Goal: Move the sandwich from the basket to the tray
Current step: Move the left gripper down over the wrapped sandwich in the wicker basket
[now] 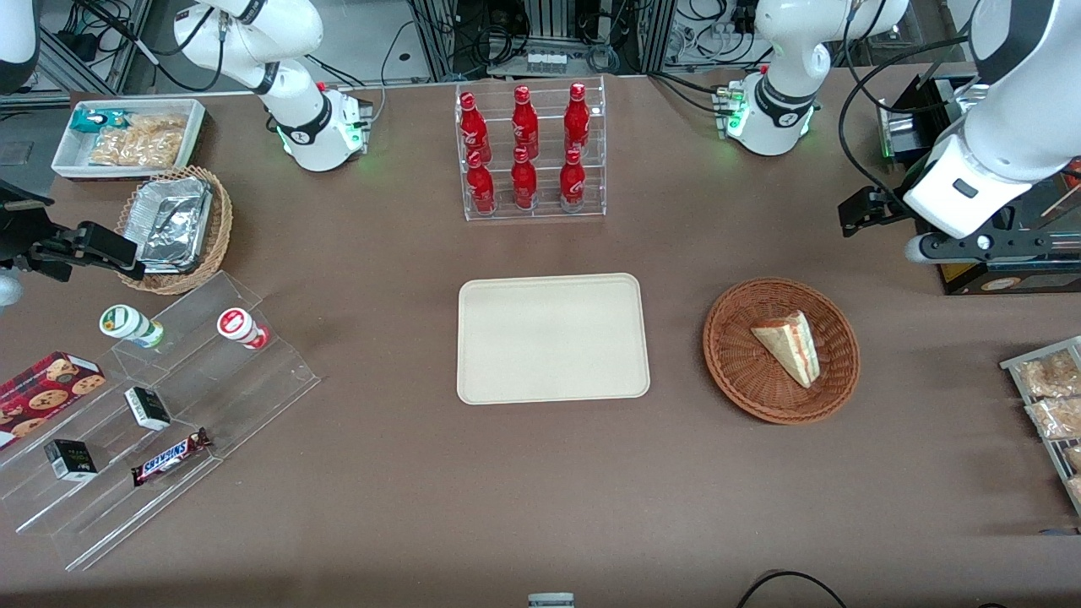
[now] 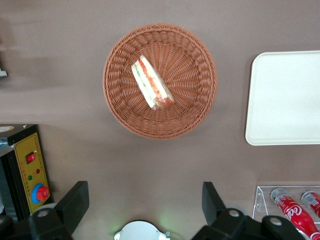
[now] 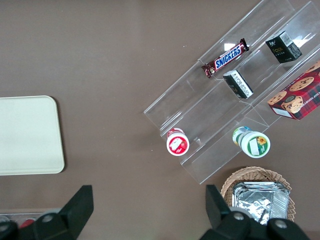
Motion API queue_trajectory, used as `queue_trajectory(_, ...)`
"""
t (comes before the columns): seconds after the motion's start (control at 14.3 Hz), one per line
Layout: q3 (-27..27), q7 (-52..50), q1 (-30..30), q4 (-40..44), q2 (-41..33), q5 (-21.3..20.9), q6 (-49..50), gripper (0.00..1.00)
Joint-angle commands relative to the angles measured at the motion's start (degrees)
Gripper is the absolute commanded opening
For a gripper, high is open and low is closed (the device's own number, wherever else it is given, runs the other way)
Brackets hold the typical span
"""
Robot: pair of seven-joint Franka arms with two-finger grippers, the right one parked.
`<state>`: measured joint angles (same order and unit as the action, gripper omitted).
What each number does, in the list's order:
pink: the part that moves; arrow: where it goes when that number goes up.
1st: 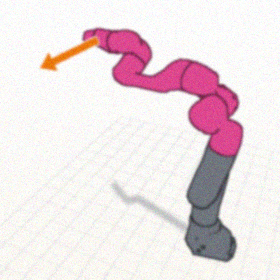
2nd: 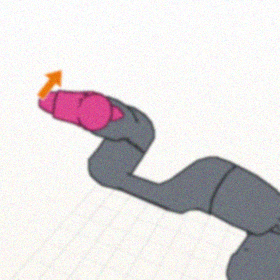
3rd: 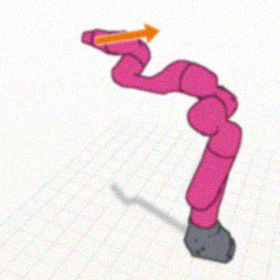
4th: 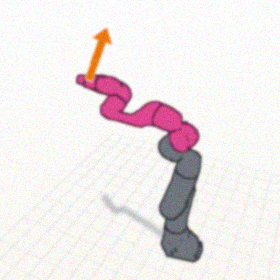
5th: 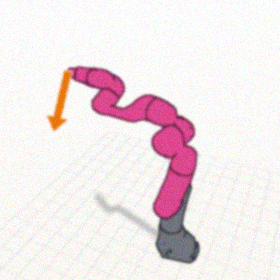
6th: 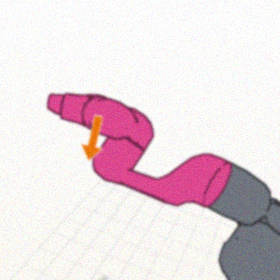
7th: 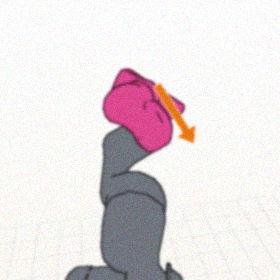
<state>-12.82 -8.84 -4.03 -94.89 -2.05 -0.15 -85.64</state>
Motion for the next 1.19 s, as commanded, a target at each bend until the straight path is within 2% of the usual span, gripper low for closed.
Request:
queue_trajectory(0.0, -0.80, 3.02, -1.07, 1.46, 1.25, -0.29, -2.13, 1.00)
queue_trajectory(0.42, -0.80, 3.57, -1.07, -3.71, 5.03, -0.38, -3.90, 1.00)
queue_trajectory(1.12, -0.71, 4.01, -1.86, -20.76, 12.24, -0.64, -30.01, 1.00)
